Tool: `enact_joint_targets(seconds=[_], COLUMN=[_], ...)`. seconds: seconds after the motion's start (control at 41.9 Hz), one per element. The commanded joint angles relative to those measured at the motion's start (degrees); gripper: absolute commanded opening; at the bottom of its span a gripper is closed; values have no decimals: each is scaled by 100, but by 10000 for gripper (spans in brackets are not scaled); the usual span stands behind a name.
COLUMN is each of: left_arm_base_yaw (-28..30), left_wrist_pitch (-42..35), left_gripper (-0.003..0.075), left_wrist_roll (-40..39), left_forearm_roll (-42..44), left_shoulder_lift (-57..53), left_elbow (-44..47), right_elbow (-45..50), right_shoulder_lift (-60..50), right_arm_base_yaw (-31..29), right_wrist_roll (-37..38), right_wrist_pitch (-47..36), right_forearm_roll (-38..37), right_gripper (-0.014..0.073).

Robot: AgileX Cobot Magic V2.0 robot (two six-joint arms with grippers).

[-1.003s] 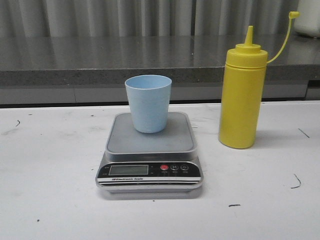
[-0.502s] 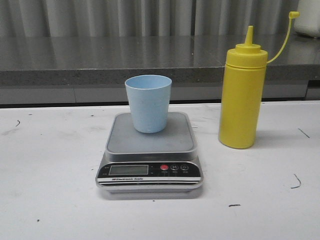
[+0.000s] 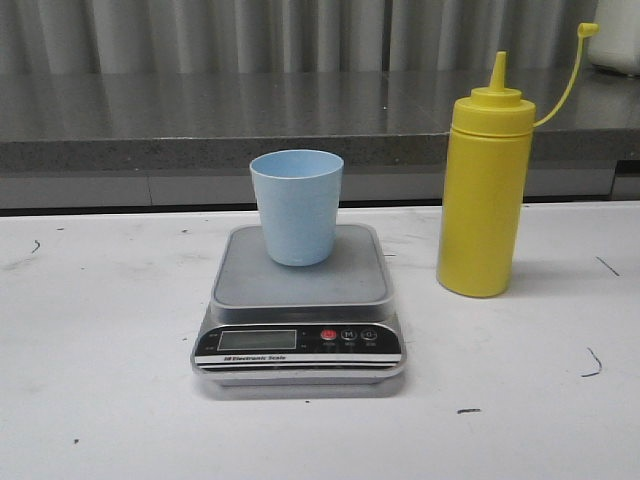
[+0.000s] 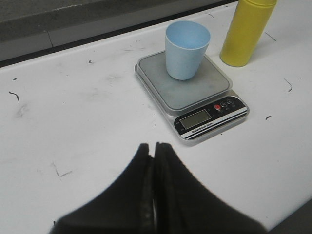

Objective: Pour seasoning into cup on scale with both arms

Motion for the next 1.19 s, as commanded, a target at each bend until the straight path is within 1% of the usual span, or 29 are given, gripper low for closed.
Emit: enact_joint_targets(seconds=[0.0, 0.048, 0.119, 0.215, 0.454, 0.597, 0.693, 0.812, 0.86, 1.17], left_arm_base_yaw=[-10, 34, 270, 694, 1836, 2134, 2226, 2265, 2277, 2277], left_wrist_pitch=[-427, -460, -588, -1068, -3002, -3992, -4427, -4608, -4492, -4492], left_gripper=[-20, -20, -20, -20, -20, -20, -20, -20, -20, -20], left_wrist_roll=[-27, -27, -27, -27, -27, -27, -27, -27, -27, -27], left_forearm_roll=[-30, -12, 169, 258, 173, 140, 90, -20, -55, -55], left_shoulder_lift=[-70, -200, -459, -939, -2123, -2611, -2776, -2812, -2812, -2801], left_elbow=[-100, -37, 94, 467, 2193, 3165, 3572, 3833, 3845, 3845], right_elbow=[-192, -192, -192, -192, -192, -192, -192, -192, -192, -192], right_shoulder_lift=[12, 12, 12, 12, 12, 12, 12, 12, 18, 18], right_arm_base_yaw=[-3, -3, -3, -3, -3, -3, -3, -3, -3, -3], right_wrist_roll=[-12, -12, -12, -12, -12, -12, -12, -12, -12, -12], right_wrist_pitch=[-375, -369, -369, -369, -369, -369, -369, -349, -349, -342], right_forearm_roll=[-83, -83, -83, -83, -83, -83, -83, -83, -83, -83], right_gripper=[-68, -68, -68, -68, -68, -68, -68, -68, -68, -68])
